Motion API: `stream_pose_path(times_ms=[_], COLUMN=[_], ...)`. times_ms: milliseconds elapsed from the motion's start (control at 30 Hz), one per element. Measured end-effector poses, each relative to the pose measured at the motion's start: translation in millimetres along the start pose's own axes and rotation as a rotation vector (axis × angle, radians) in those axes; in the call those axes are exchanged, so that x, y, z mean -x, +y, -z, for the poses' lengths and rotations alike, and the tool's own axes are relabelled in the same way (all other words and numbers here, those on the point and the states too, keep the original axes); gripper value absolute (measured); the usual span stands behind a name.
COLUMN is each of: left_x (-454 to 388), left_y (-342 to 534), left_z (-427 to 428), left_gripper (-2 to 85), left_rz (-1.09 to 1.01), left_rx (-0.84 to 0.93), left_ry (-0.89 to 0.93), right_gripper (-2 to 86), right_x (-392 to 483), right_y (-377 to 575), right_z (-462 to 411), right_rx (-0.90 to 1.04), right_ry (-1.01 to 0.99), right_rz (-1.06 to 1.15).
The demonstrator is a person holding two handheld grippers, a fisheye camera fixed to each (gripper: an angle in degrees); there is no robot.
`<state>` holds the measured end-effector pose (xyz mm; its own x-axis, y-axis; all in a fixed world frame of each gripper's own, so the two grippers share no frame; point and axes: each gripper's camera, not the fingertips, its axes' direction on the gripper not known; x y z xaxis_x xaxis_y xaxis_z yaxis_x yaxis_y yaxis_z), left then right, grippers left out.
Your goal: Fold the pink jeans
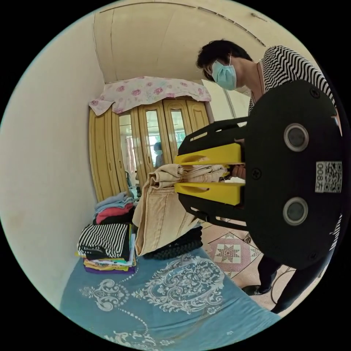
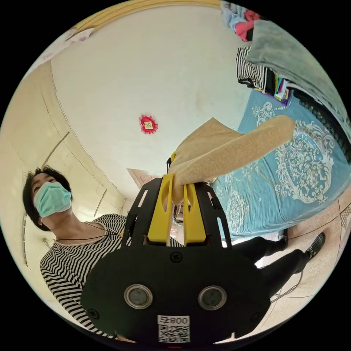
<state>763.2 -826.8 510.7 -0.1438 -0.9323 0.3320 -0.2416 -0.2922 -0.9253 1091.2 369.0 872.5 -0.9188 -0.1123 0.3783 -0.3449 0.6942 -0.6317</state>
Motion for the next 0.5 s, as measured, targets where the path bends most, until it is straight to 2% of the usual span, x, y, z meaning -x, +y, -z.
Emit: stream_pose_path(times_ms=[167, 333, 433, 500], left_x=[-69, -95, -83, -63], left_y=[-107, -198, -244, -266], left_z=[-161, -299, -377, -420], left_gripper=[7.5, 7.6, 7.7, 7.8], left_rz=[-0.147, -0.204, -0.196, -0.184], left_rx=[0.141, 0.251, 0.315, 0.371], left_ry=[0.131, 0.196, 0.171, 0.104], right_gripper=[1.2, 1.3, 1.6, 2.0], right_x=[122, 217, 244, 236], right_y=[-20, -53, -76, -95], right_z=[65, 116, 142, 162], right_rx=[-0.141, -0.239, -0.291, -0.308], right_ry=[0.089, 0.228, 0.288, 0.360], right_rz=[0.167, 0.281, 0.261, 0.170])
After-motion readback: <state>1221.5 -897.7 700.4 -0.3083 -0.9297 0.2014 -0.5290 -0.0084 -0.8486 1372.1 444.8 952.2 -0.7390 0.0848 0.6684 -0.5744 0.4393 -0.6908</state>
